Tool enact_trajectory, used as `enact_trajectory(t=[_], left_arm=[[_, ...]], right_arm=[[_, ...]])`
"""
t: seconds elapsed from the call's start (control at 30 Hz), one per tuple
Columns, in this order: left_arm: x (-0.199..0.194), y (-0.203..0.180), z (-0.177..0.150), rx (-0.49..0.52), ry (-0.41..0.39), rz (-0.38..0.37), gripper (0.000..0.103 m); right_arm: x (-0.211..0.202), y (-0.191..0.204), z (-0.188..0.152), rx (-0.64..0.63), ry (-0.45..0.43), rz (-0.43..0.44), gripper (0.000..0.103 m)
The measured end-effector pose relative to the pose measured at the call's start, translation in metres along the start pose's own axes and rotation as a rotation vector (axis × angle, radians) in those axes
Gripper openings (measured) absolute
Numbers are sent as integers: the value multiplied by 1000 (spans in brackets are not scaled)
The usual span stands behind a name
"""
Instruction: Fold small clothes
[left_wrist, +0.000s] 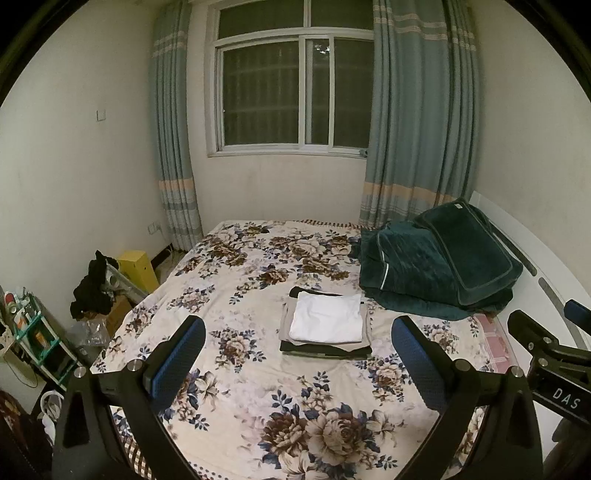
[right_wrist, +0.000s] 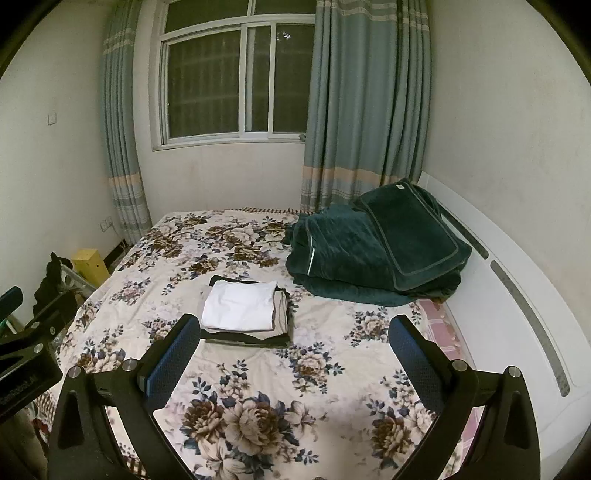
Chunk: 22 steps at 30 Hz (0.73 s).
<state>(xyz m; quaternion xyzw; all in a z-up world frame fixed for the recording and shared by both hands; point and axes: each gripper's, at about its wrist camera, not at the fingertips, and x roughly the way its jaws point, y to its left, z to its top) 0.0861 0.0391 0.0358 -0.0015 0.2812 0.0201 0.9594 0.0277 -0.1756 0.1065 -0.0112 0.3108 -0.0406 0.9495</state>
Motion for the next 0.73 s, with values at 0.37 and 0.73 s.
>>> enact_trajectory(t=[0.37,0.73], left_arm=[[-1,-4,0,-2,-2,2,103],[-1,-7,-1,-10,-7,13,103]], right_arm=[[-1,2,2,-1,-4,2,103],[2,5,8,-4,-5,7,103]])
